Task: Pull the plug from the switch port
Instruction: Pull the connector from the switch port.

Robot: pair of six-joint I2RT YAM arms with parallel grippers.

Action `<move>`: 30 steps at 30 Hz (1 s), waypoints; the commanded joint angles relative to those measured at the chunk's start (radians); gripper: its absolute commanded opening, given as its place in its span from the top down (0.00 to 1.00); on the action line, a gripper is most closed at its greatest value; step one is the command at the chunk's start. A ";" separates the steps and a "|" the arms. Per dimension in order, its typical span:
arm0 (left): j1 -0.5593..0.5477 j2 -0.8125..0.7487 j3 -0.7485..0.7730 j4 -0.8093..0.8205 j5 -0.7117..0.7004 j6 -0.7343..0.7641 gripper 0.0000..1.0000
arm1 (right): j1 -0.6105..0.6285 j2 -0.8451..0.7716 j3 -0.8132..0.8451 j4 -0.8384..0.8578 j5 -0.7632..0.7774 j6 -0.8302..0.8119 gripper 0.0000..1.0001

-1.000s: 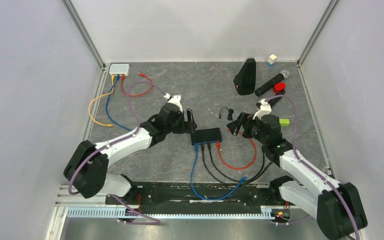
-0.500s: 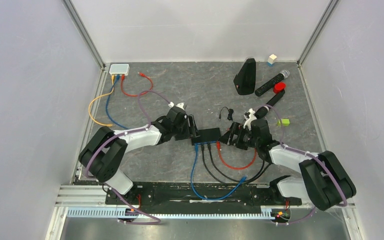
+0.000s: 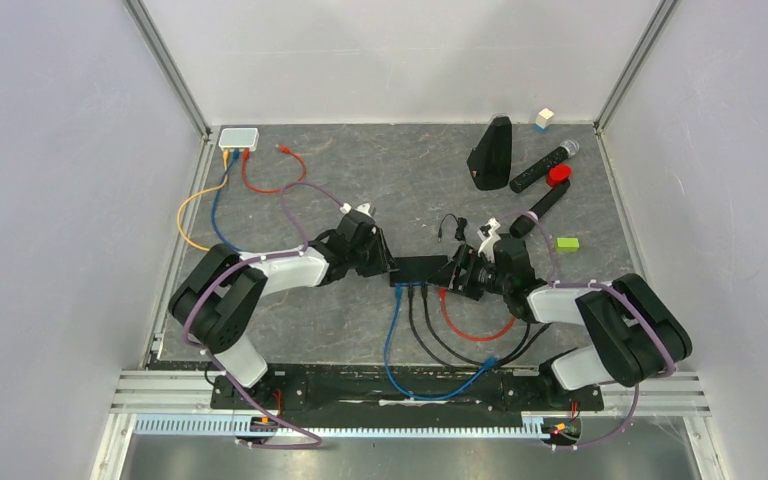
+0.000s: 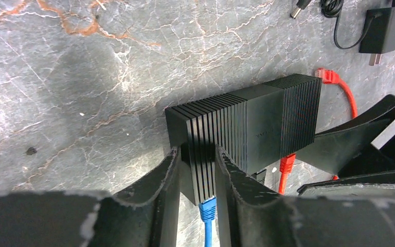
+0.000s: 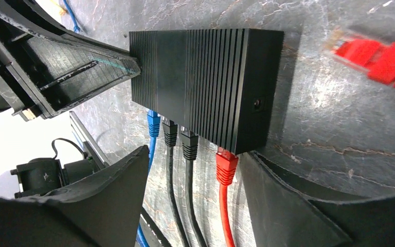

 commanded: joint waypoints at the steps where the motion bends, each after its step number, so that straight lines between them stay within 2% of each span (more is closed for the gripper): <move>1: 0.002 0.042 0.006 -0.026 -0.004 -0.017 0.70 | 0.005 0.042 -0.010 0.004 0.010 0.028 0.34; 3: 0.002 0.041 0.002 -0.023 -0.002 -0.019 0.74 | 0.005 0.042 -0.025 0.012 0.027 0.039 0.34; 5: 0.003 0.039 0.001 -0.016 0.007 -0.012 0.71 | 0.006 0.038 -0.034 0.010 0.042 0.040 0.34; 9: 0.003 0.031 0.003 -0.009 0.008 -0.008 0.50 | 0.005 0.012 -0.026 -0.051 0.090 0.004 0.34; 11: 0.003 0.030 0.003 -0.008 0.007 -0.012 0.34 | 0.003 -0.004 -0.017 -0.090 0.116 -0.015 0.34; 14: 0.003 0.027 -0.008 0.011 0.007 -0.023 0.21 | -0.003 -0.012 -0.010 -0.112 0.112 -0.030 0.34; 17: 0.003 0.028 -0.013 0.021 0.007 -0.024 0.18 | -0.005 -0.016 -0.021 -0.112 0.111 -0.026 0.34; 19: 0.004 0.035 -0.011 0.030 0.024 -0.022 0.18 | -0.006 -0.017 -0.036 -0.107 0.113 -0.024 0.34; 21: 0.004 0.047 -0.004 0.032 0.040 -0.022 0.26 | -0.007 -0.018 -0.047 -0.103 0.115 -0.024 0.34; 24: 0.005 0.060 -0.004 0.044 0.053 -0.025 0.32 | -0.010 -0.022 -0.057 -0.106 0.117 -0.025 0.34; 26: 0.005 0.068 0.001 0.045 0.066 -0.024 0.45 | -0.011 -0.025 -0.059 -0.119 0.123 -0.028 0.34; 30: 0.005 0.082 -0.001 0.051 0.076 -0.023 0.62 | -0.016 -0.021 -0.072 -0.116 0.116 -0.026 0.34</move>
